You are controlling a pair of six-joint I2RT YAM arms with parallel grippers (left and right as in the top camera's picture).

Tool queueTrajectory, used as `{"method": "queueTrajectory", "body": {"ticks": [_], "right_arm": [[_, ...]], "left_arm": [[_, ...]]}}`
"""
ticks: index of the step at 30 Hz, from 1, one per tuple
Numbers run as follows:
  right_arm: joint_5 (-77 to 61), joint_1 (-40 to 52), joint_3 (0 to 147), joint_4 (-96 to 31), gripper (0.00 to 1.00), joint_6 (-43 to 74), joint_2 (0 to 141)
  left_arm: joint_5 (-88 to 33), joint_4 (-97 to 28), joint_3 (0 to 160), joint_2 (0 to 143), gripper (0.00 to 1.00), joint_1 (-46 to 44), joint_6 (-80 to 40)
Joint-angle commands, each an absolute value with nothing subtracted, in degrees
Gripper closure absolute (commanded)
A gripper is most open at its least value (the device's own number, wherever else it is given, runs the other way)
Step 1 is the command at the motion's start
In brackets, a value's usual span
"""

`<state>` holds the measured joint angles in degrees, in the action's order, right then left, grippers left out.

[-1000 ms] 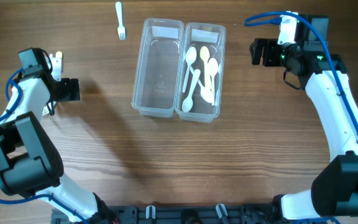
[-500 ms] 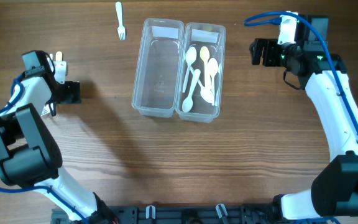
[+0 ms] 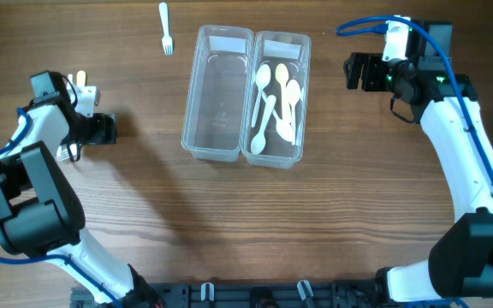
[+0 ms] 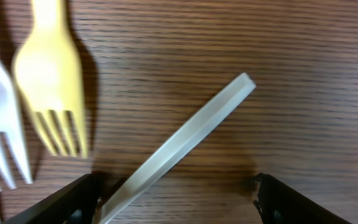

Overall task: Pack container
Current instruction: 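Return the left gripper to the fork pile and grasp a white fork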

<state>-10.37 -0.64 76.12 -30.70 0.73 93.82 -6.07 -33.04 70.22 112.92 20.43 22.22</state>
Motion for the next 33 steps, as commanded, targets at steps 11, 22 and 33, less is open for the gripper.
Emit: {"method": "queueTrajectory", "body": {"ticks": [11,22,33], "right_arm": [[-9.85,-0.62,76.23,-30.50,0.00,0.10,93.17],[-9.85,-0.62,76.23,-30.50,0.00,0.10,93.17],[-9.85,-0.62,76.23,-30.50,0.00,0.10,93.17]], "left_arm": [[-20.82,-39.27,68.49,116.38,0.21,17.91,20.12],[-20.38,-30.85,68.71,116.03,0.00,13.76,5.74],[-24.67,-13.93,68.97,103.11,0.00,14.44,-10.39]]}}
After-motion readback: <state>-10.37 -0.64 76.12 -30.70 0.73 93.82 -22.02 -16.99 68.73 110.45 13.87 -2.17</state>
